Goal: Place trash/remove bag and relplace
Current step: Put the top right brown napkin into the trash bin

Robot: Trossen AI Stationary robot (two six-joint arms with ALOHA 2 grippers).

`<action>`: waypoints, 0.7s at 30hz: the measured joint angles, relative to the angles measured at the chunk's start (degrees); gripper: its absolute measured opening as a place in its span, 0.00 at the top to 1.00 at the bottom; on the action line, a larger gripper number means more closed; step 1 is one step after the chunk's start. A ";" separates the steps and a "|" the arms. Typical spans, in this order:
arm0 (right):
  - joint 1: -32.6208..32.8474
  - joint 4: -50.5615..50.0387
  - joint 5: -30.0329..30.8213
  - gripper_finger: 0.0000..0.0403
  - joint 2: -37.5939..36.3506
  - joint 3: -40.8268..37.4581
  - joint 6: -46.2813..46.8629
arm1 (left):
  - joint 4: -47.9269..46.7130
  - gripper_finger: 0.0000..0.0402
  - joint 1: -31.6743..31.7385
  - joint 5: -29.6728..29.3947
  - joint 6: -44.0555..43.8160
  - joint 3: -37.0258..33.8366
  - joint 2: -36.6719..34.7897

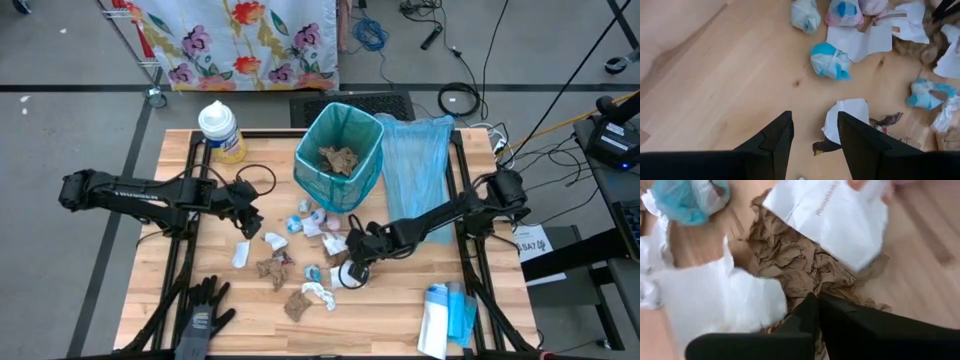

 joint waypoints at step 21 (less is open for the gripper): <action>3.13 -34.99 6.21 1.00 -26.24 4.43 18.92 | 1.89 0.61 0.00 2.69 0.04 0.00 0.00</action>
